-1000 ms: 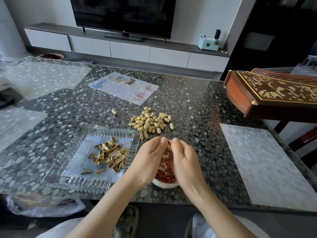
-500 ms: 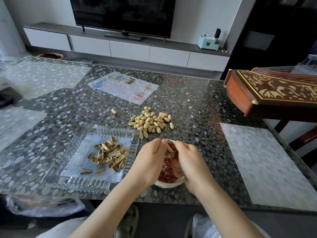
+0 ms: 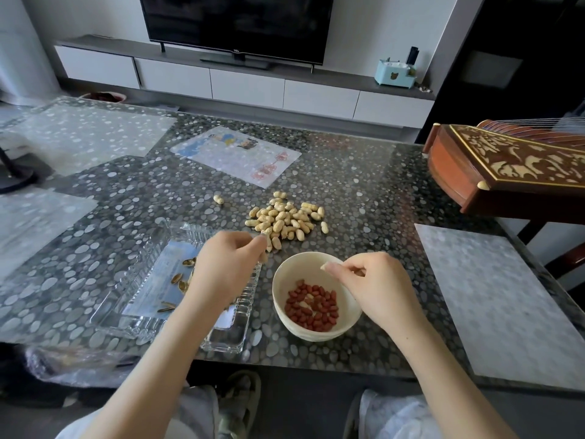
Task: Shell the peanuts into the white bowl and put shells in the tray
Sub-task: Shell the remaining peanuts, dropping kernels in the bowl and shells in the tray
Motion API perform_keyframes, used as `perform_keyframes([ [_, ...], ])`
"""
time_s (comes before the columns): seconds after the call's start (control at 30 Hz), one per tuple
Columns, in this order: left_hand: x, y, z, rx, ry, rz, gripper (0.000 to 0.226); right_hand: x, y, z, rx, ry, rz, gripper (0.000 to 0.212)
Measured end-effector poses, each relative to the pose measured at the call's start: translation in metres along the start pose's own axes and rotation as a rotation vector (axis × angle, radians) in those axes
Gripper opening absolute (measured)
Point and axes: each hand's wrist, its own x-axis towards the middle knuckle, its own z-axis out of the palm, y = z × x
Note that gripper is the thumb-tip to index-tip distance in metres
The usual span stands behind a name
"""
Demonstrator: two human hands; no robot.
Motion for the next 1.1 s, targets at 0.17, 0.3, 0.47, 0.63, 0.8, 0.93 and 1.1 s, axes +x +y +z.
perform_keyframes([
  [0.17, 0.011, -0.022, -0.022, 0.154, 0.094, -0.059, 0.037, 0.006, -0.01, 0.001, 0.24, 0.008, 0.026, 0.028],
  [0.3, 0.022, -0.039, -0.04, 0.316, 0.107, -0.119, 0.037, 0.01, -0.036, 0.019, 0.365, -0.095, -0.038, 0.016],
  [0.47, 0.031, -0.055, -0.051, 0.466, 0.039, -0.16, 0.044, 0.012, -0.071, 0.052, 0.224, -0.228, -0.225, 0.01],
  [0.63, 0.031, -0.059, -0.053, 0.521, -0.004, -0.139, 0.049, 0.021, -0.085, 0.066, 0.085, -0.243, -0.304, 0.014],
  [0.8, 0.03, -0.06, -0.054, 0.521, -0.001, -0.122, 0.055, 0.049, -0.073, 0.055, -0.007, -0.143, -0.142, 0.013],
  [0.93, 0.032, -0.058, -0.053, 0.474, 0.052, -0.098, 0.051, 0.101, -0.038, 0.058, -0.239, -0.136, 0.22, 0.031],
  [1.1, 0.031, -0.055, -0.049, 0.396, 0.135, -0.028, 0.047, 0.133, -0.026, 0.07, -0.33, -0.308, 0.352, 0.033],
])
